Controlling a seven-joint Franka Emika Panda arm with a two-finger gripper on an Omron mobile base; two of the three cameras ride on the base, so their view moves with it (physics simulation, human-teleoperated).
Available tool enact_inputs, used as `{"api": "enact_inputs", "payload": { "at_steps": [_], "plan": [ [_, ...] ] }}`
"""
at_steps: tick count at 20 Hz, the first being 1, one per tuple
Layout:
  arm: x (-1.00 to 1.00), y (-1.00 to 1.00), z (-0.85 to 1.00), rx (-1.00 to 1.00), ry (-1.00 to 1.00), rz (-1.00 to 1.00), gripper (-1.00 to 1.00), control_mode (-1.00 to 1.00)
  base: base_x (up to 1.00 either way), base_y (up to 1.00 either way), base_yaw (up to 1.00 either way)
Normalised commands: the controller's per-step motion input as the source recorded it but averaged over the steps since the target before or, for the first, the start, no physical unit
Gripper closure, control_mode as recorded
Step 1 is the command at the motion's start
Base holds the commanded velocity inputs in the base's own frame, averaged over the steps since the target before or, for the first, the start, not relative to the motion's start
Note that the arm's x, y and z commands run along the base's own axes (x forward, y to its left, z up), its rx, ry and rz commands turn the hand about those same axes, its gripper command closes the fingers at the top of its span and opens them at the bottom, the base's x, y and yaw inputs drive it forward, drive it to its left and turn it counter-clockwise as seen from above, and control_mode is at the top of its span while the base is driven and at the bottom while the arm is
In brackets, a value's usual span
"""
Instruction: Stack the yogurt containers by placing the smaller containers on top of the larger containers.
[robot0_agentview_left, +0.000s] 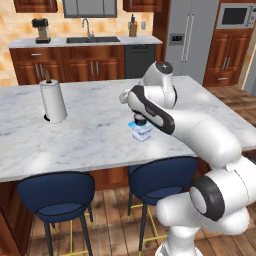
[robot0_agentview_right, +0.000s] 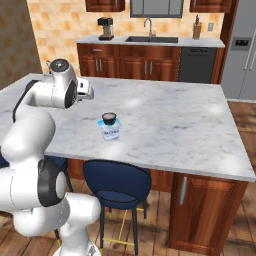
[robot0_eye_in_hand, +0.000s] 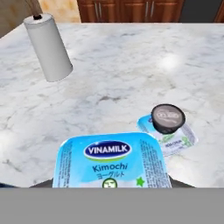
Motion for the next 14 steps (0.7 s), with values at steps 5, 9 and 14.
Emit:
{"api": "enact_inputs", "payload": {
  "at_steps": [5, 9, 14],
  "plan": [
    [-0.34, -0.5, 0.06, 0.0, 0.02, 0.0, 1.0, -1.0, 0.0, 0.0, 0.0],
    [-0.01, -0.41, 0.0, 0.0, 0.01, 0.0, 1.0, -1.0, 0.0, 0.0, 0.0],
    [0.04, -0.3, 0.0, 0.0, 0.06, -0.02, 1.0, -1.0, 0.0, 0.0, 0.0]
  ]
}}
